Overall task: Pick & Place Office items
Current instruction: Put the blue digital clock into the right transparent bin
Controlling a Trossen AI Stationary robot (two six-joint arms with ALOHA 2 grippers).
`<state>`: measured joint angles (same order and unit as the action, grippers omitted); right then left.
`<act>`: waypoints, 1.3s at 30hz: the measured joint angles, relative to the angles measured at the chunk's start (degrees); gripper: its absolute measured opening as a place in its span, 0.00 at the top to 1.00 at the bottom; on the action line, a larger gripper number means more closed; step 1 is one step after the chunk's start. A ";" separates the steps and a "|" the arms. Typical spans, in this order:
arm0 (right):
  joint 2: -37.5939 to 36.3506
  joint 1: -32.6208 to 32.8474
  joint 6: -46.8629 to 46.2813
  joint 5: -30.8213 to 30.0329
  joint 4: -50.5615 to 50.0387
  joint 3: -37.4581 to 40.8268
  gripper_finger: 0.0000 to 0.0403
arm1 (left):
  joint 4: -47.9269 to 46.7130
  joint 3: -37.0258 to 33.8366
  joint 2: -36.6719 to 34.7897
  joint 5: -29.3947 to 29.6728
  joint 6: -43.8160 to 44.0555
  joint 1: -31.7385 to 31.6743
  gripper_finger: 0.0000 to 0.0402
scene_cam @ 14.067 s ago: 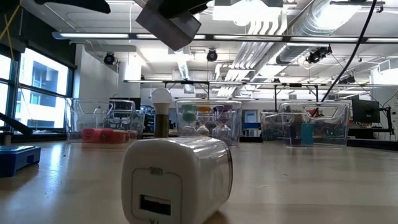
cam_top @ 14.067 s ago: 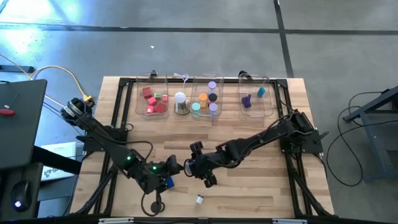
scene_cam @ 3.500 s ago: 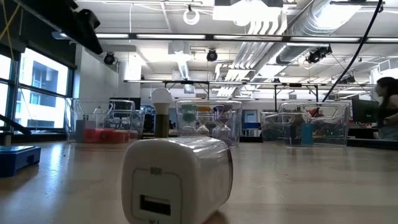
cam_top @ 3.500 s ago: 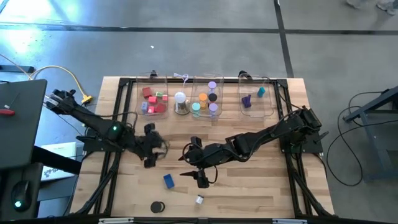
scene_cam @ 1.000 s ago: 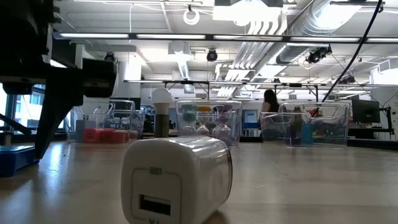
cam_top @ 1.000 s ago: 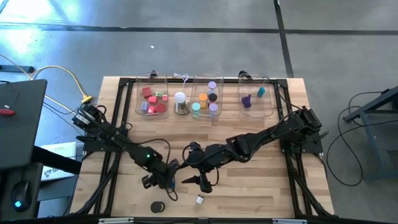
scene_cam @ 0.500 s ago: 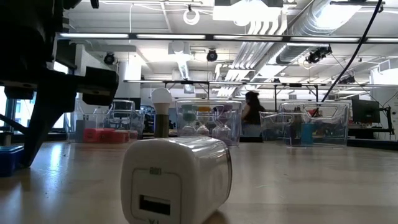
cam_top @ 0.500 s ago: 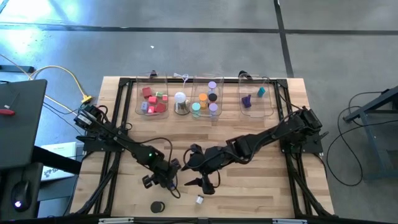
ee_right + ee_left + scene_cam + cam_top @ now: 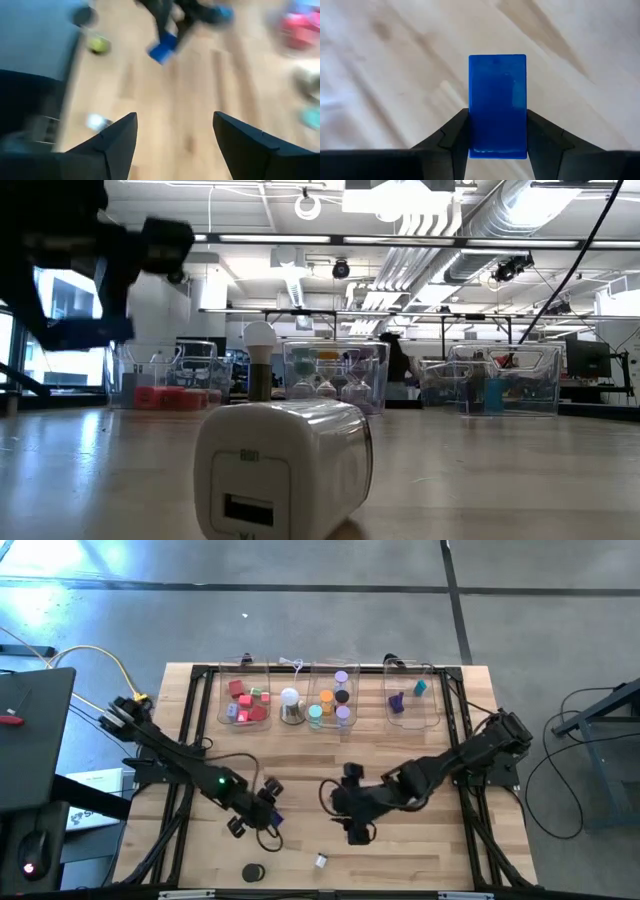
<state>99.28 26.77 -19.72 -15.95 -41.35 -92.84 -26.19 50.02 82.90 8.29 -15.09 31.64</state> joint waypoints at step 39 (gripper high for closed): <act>-0.61 10.02 -19.85 -46.89 9.90 23.26 0.41 | 42.05 0.02 -11.26 -20.31 -4.47 -23.16 0.64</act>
<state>98.68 36.78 -39.56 -62.84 -31.45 -69.58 15.85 50.04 71.64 -12.02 -19.55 8.47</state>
